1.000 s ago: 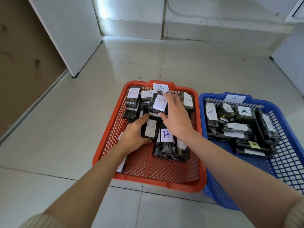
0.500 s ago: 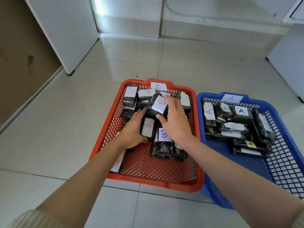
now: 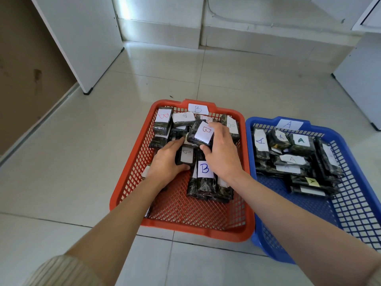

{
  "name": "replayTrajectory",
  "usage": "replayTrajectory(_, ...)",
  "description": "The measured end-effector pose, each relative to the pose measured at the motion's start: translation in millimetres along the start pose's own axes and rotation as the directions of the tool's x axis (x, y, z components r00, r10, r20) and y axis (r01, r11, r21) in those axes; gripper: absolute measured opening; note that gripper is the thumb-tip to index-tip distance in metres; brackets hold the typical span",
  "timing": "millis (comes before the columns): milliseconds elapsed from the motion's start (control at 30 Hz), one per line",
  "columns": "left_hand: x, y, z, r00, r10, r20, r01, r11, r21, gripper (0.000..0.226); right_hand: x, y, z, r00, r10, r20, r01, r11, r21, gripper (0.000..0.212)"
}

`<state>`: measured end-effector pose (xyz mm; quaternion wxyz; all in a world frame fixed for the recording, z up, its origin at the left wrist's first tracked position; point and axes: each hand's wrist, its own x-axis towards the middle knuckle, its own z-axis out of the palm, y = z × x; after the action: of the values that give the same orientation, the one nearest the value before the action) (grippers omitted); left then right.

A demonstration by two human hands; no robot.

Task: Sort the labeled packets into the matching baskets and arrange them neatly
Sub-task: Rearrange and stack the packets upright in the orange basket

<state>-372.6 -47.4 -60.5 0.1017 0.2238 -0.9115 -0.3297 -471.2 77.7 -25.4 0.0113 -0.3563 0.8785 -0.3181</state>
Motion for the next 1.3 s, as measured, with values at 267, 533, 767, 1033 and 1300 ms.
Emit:
replayTrajectory(267, -1, -2, -1, 0.999, 0.022, 0.03, -0.023, 1.0, 0.017, 0.086, 4, -8, -2, 1.0, -0.024, -0.017, 0.025, 1.0, 0.019, 0.057)
replayTrajectory(533, -23, -1, -37, 0.953, 0.009, -0.303, 0.01, 0.998, 0.062, 0.048, 0, -12, -4, 0.999, 0.033, -0.04, -0.028, 0.994, 0.107, 0.055)
replayTrajectory(767, -44, -10, -50, 0.955, -0.173, -0.242, 0.237, 0.935, 0.262, 0.053, -23, -19, 11, 0.956, -0.194, 0.219, 0.237, 0.952, -0.194, 0.057)
replayTrajectory(1033, -65, -8, -49, 0.932, -0.237, -0.273, 0.289, 0.943, 0.168, 0.047, -30, -14, 6, 0.922, -0.224, 0.317, 0.316, 0.907, -0.278, 0.054)
replayTrajectory(1300, -58, -4, -64, 0.93, 0.005, 0.369, -0.264, 0.708, 0.655, 0.064, -34, -15, -3, 0.914, -0.257, 0.313, 0.335, 0.914, -0.228, 0.057)
